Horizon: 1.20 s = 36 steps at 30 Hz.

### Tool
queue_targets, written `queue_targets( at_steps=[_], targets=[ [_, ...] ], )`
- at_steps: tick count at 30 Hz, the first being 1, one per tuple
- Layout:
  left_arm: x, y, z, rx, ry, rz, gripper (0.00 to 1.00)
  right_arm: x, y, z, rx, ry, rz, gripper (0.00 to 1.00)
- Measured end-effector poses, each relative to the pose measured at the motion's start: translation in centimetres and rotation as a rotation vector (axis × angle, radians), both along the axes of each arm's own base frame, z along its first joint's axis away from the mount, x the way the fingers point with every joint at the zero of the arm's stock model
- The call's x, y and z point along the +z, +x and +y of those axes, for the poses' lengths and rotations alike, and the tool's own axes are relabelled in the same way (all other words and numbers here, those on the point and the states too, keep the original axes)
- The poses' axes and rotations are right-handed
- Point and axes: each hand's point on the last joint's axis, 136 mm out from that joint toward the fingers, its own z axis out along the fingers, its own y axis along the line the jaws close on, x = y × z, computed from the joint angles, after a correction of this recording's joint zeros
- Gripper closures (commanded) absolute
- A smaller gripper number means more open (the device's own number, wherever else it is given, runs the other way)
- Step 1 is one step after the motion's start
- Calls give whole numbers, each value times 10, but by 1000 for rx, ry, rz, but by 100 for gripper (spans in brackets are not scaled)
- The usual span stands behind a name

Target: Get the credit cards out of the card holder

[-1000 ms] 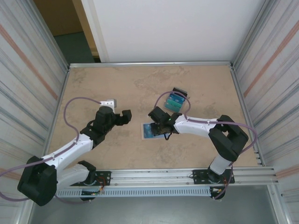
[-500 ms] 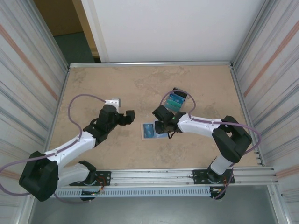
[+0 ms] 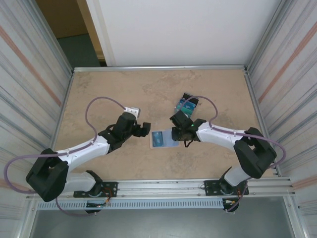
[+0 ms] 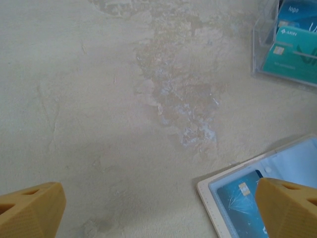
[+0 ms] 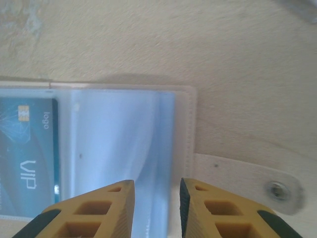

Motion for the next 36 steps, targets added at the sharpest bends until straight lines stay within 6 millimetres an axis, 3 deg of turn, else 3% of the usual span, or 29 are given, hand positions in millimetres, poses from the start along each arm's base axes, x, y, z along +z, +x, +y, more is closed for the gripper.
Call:
queue_targets(
  at_steps=[6, 10, 18, 27, 36],
  targets=[
    [-14, -4, -10, -39, 64, 23, 1, 14, 3, -21, -63, 28, -33, 72],
    [-30, -8, -18, -63, 130, 53, 1, 21, 4, -23, -76, 55, -44, 74],
    [-57, -17, -27, -101, 201, 101, 1, 25, -1, 7, -2, 193, 2, 78],
    [-70, -18, -27, -98, 213, 126, 1, 6, -6, 39, 70, 293, 114, 79],
    [-76, -22, -23, -92, 220, 145, 1, 1, -5, 60, 93, 362, 172, 79]
  ],
)
